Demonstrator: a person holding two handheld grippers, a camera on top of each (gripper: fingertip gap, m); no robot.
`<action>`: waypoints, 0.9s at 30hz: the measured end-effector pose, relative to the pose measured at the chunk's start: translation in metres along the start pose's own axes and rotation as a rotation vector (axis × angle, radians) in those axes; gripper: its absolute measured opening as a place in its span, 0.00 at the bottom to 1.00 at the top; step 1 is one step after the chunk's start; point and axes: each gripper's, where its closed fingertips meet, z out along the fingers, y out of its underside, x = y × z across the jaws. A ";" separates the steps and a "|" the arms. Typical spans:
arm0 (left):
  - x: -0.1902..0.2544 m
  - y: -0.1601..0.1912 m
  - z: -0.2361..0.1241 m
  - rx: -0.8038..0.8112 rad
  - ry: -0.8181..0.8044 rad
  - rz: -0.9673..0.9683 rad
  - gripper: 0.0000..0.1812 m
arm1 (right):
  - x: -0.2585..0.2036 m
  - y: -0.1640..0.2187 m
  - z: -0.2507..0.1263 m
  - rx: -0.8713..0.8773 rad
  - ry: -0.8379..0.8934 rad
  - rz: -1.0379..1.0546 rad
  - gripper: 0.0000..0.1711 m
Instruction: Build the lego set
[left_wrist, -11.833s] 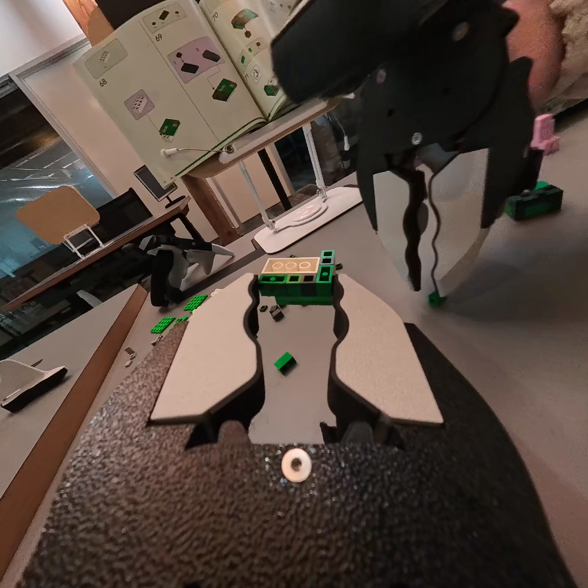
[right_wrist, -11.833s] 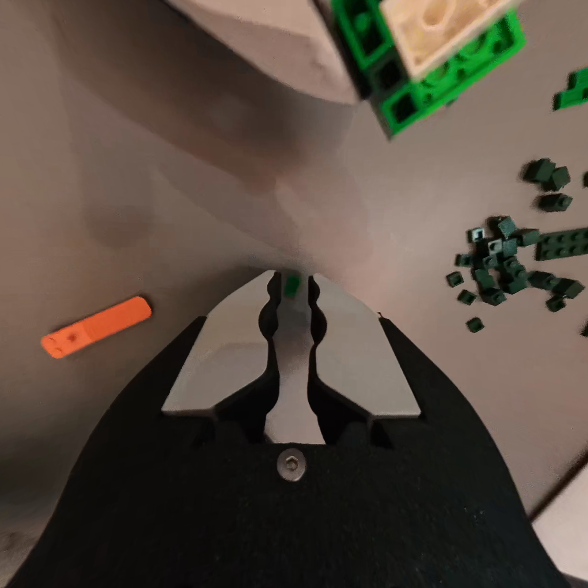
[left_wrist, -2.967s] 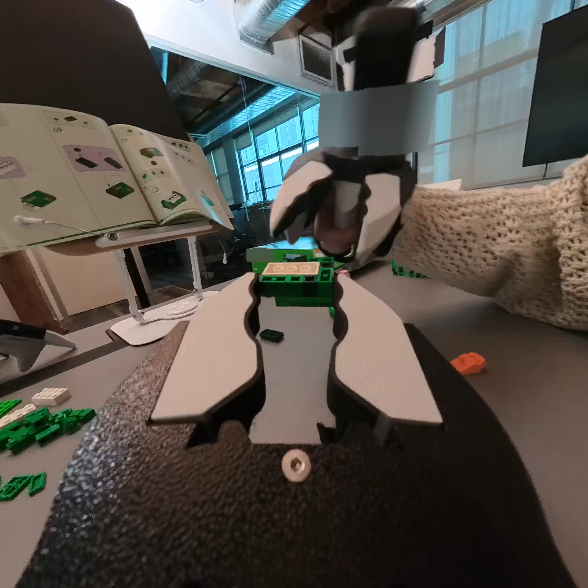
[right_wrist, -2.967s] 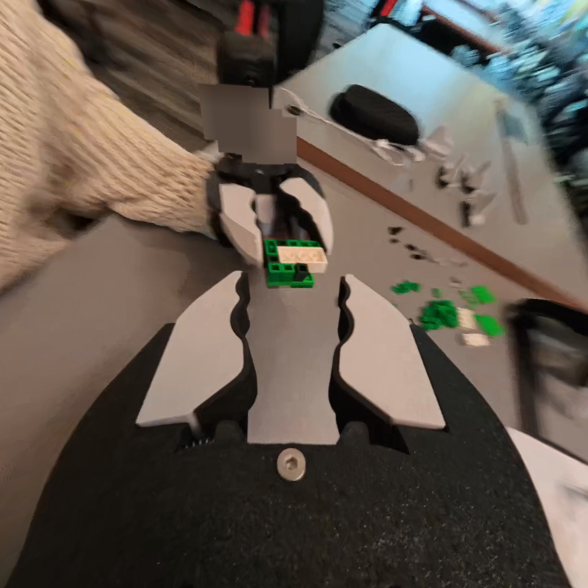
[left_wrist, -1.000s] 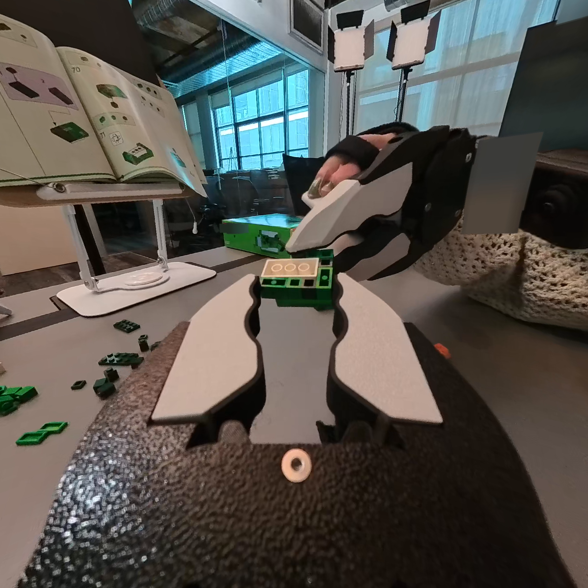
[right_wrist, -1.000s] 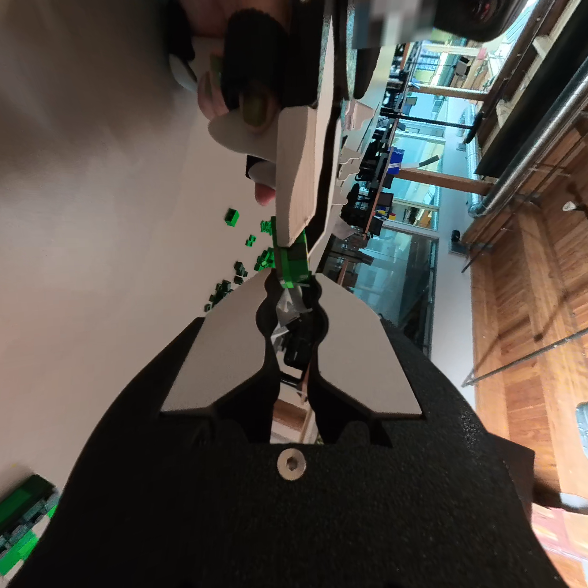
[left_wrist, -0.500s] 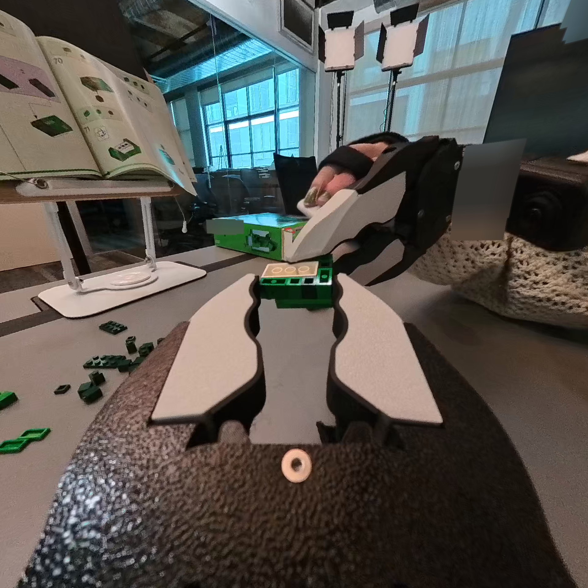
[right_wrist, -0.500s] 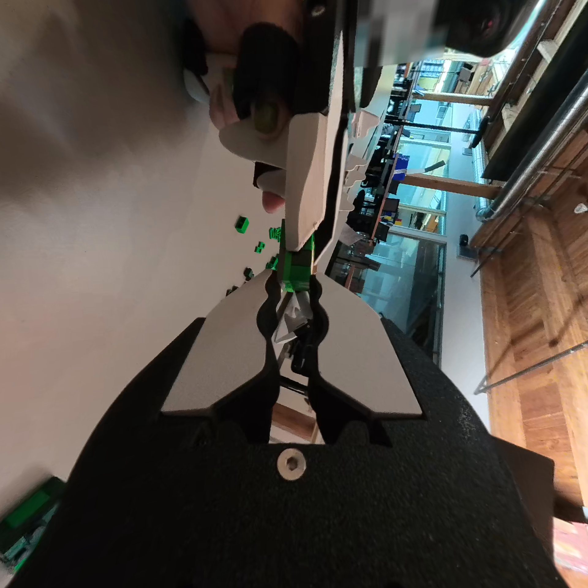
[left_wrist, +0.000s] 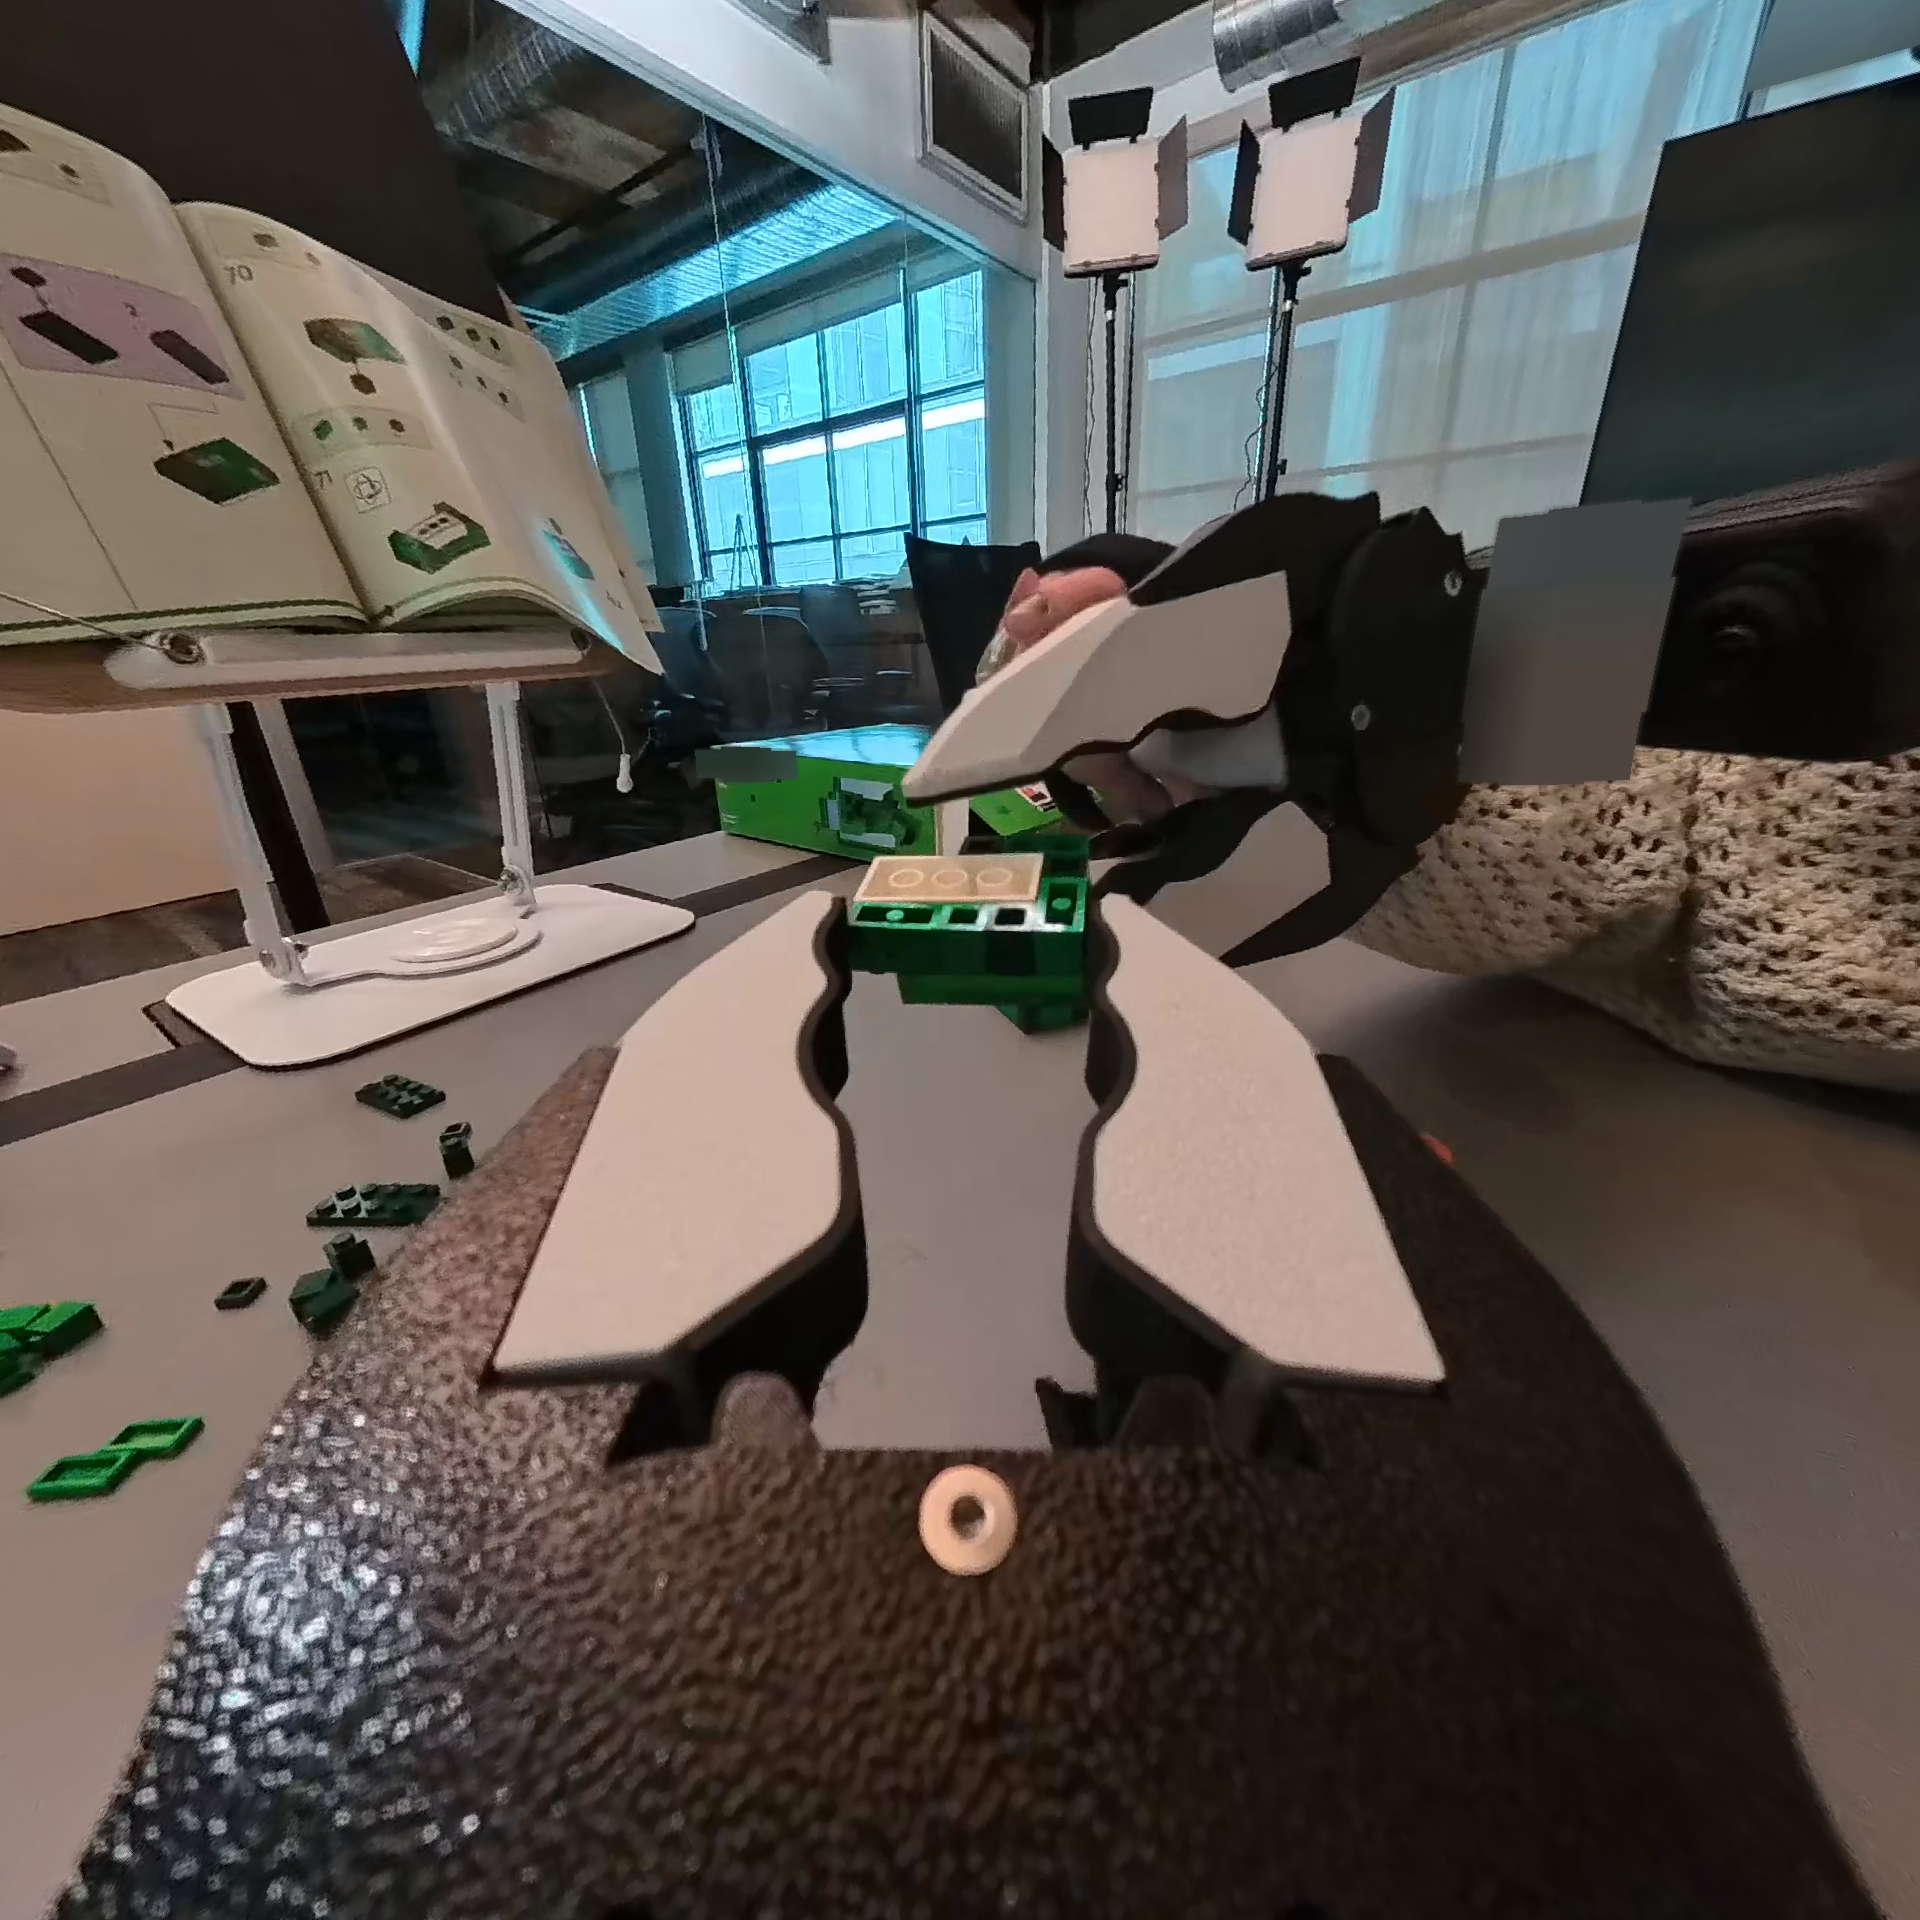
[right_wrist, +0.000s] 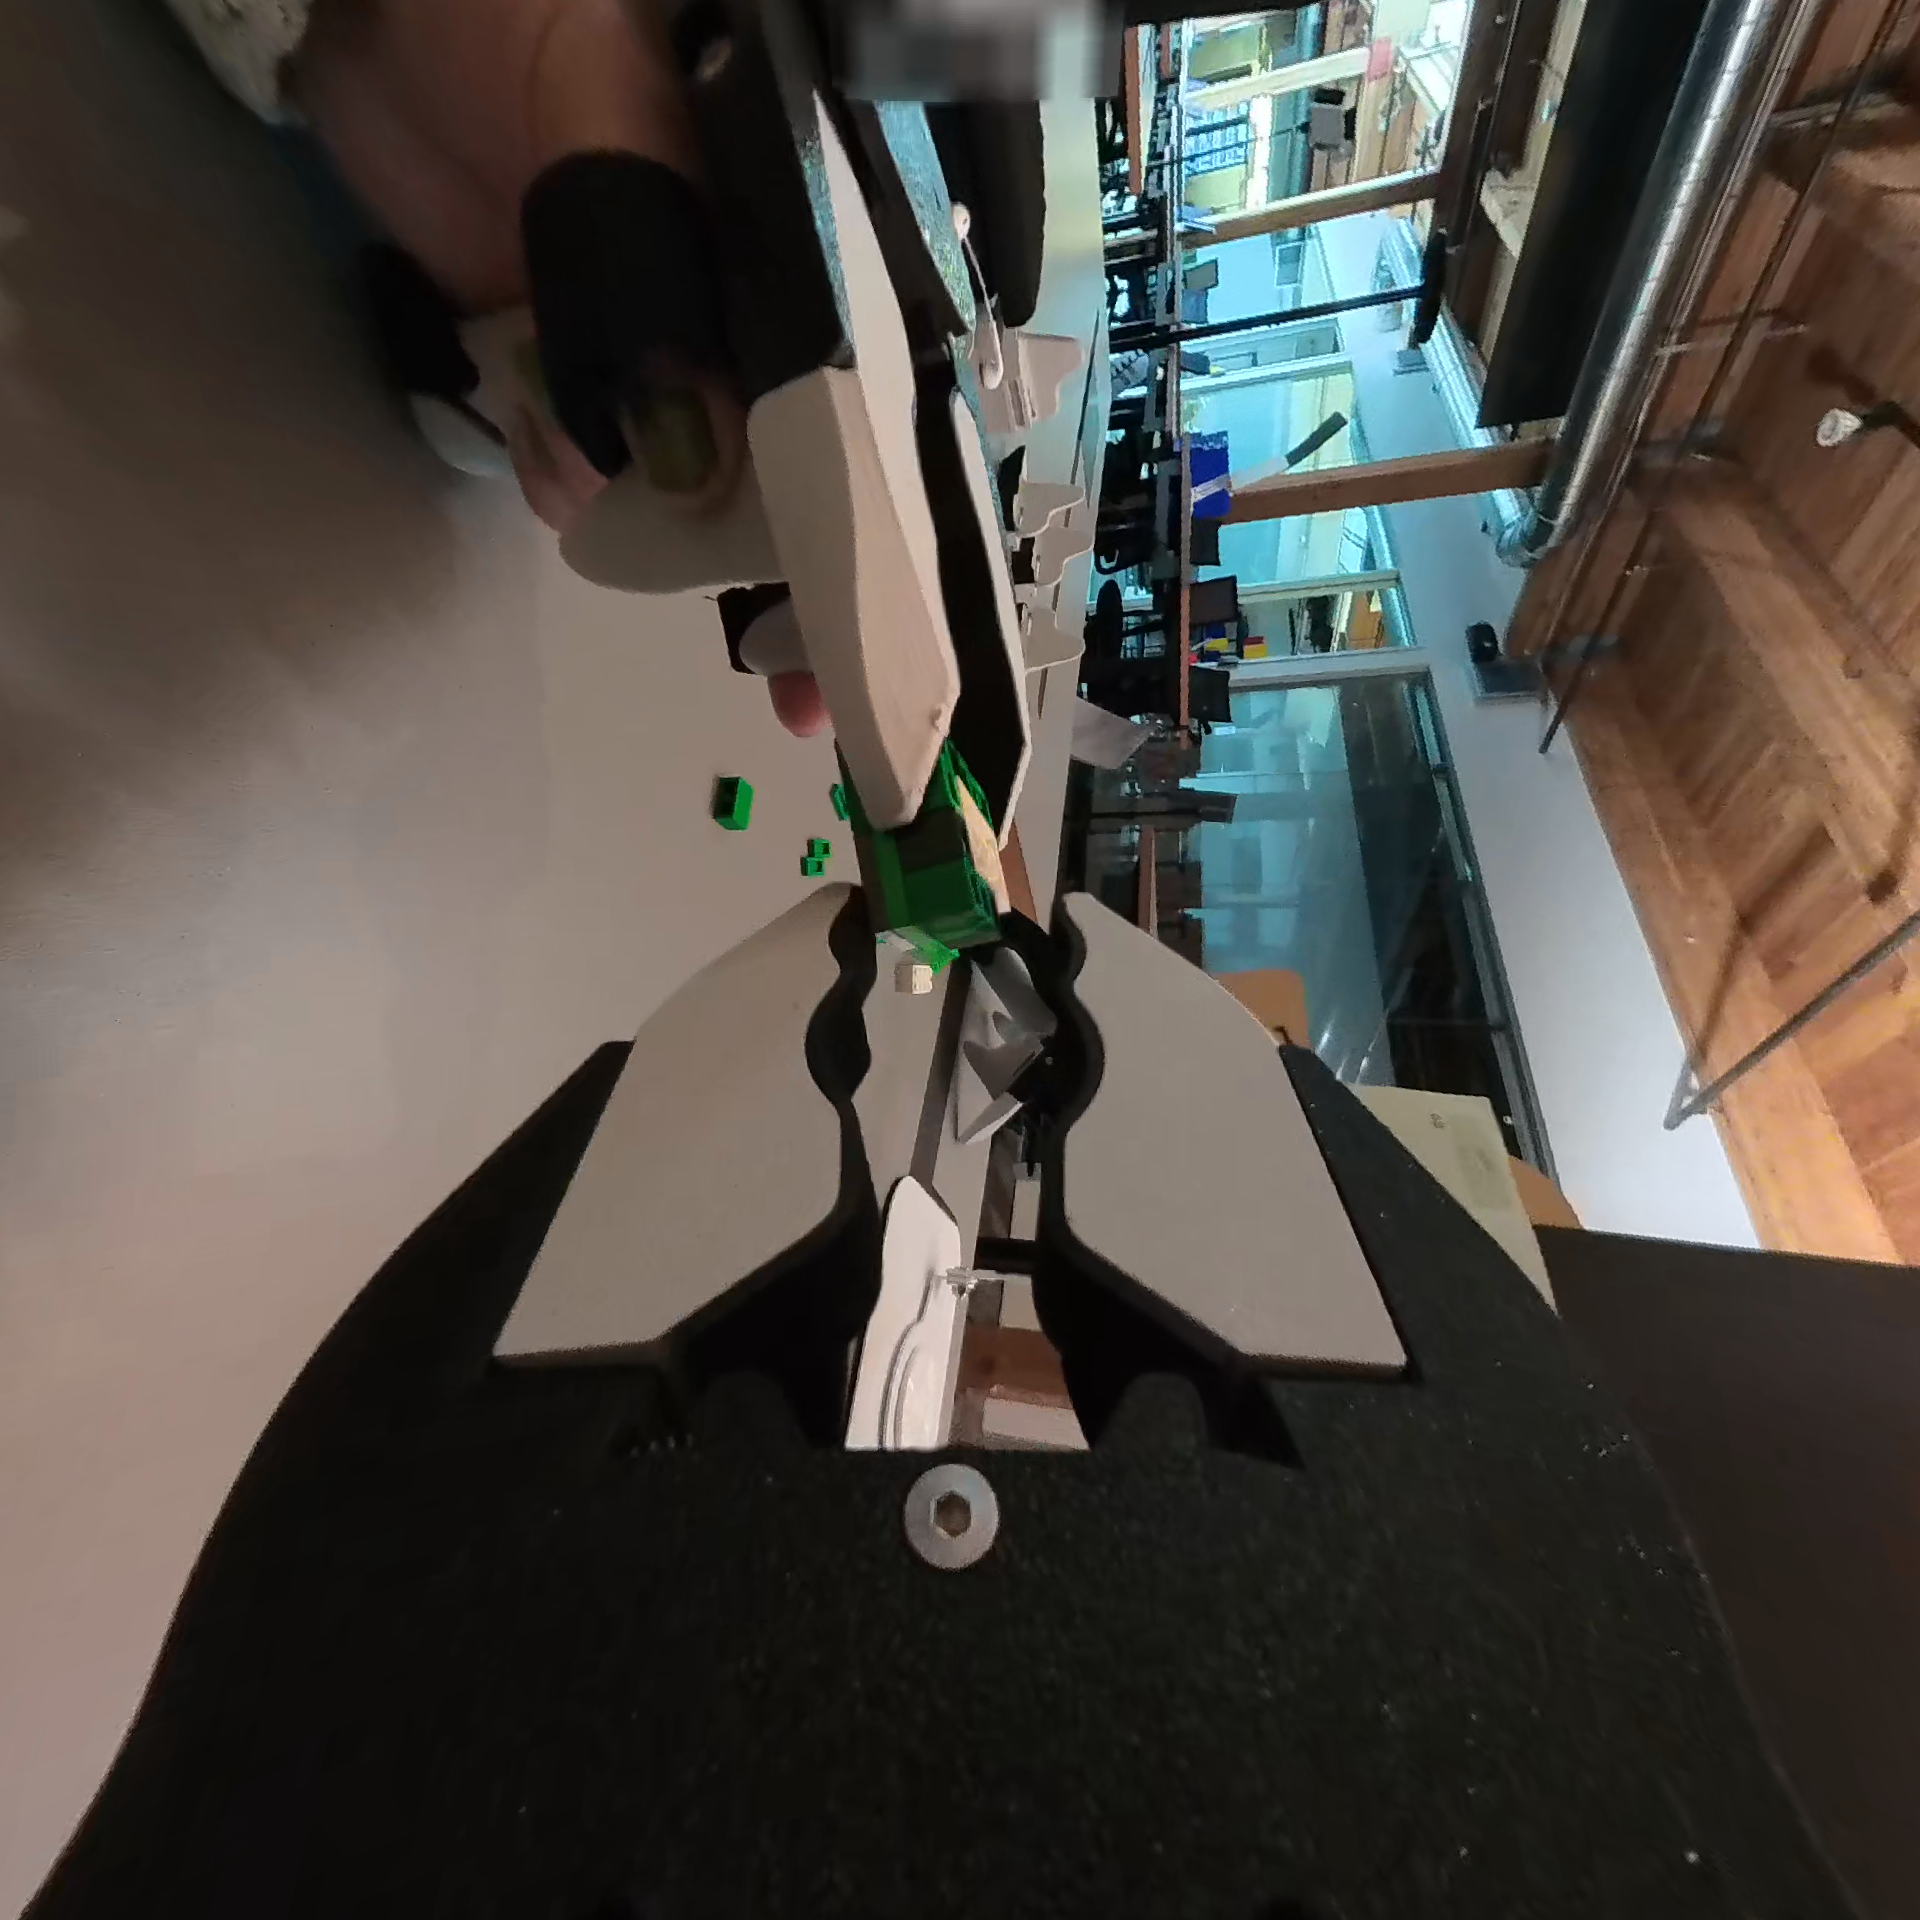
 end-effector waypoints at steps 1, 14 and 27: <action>0.000 0.000 0.000 0.000 0.000 0.001 0.24 | 0.000 0.000 0.000 -0.001 0.004 -0.001 0.18; -0.007 -0.001 -0.001 0.006 -0.063 0.053 0.24 | -0.012 0.026 -0.012 -0.131 0.066 0.157 0.26; -0.048 -0.005 -0.018 0.005 -0.345 0.139 0.24 | -0.021 0.033 -0.070 0.091 0.396 1.035 0.17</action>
